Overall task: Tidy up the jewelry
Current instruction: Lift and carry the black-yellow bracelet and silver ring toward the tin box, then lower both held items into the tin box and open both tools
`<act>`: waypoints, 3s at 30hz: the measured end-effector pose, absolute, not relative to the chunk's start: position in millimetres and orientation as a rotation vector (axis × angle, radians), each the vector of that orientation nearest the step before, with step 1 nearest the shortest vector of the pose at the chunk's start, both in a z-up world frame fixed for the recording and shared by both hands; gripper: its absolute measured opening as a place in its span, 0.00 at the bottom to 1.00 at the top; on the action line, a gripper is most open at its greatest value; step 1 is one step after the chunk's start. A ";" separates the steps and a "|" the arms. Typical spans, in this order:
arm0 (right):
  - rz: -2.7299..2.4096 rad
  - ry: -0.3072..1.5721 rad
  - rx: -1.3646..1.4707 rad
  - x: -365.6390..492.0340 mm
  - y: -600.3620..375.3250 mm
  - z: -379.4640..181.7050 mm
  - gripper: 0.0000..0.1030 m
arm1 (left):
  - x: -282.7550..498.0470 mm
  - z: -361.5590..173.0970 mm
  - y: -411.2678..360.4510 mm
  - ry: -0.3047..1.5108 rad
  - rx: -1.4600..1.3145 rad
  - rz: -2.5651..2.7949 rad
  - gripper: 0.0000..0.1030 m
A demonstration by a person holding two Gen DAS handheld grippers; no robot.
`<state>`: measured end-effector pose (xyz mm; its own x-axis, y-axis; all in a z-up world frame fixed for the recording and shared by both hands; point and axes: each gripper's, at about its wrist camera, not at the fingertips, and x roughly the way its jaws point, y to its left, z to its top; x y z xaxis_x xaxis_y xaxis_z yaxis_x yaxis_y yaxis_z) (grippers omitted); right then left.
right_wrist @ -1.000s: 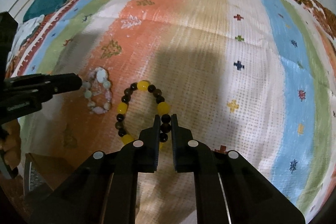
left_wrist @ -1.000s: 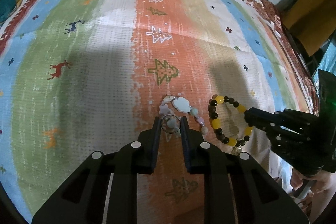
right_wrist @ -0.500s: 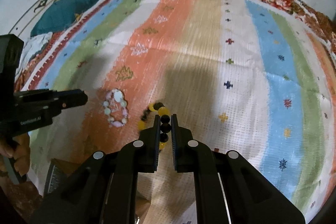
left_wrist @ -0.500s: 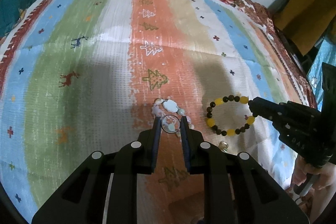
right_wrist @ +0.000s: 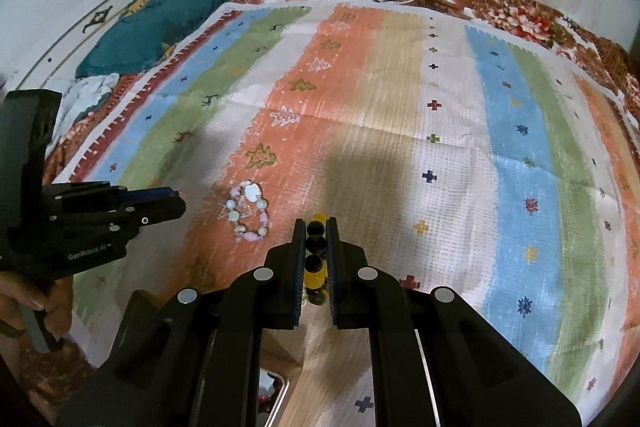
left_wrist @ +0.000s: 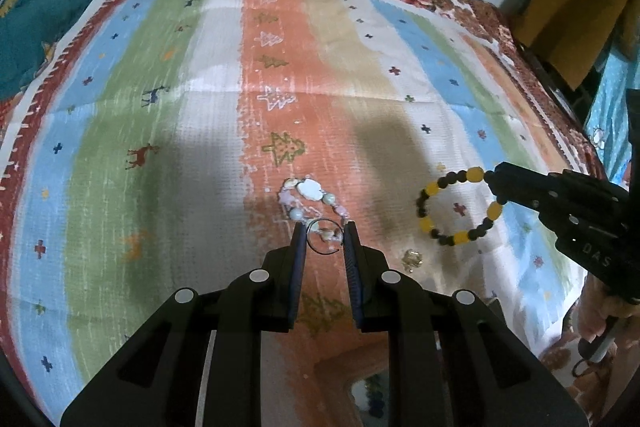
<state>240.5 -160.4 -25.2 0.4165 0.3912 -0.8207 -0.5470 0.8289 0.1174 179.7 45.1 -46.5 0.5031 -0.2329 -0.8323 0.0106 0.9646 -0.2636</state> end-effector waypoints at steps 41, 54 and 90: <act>0.674 0.854 -0.118 171.3 -183.5 24.1 0.10 | 106.7 -1.7 23.0 0.921 -0.180 -0.183 0.18; 0.702 0.839 -0.135 148.1 -186.8 28.9 0.10 | 91.7 -0.8 13.6 0.920 -0.165 -0.199 0.18; 0.670 0.969 -0.159 133.5 -188.6 -5.3 0.55 | 87.9 -16.5 29.3 0.952 -0.256 -0.107 0.70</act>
<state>133.5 -188.5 -5.3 0.3838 0.4549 -0.8036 -0.5914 0.7894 0.1644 87.9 29.3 -16.5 0.5772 -0.2024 -0.7911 -0.0218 0.9646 -0.2627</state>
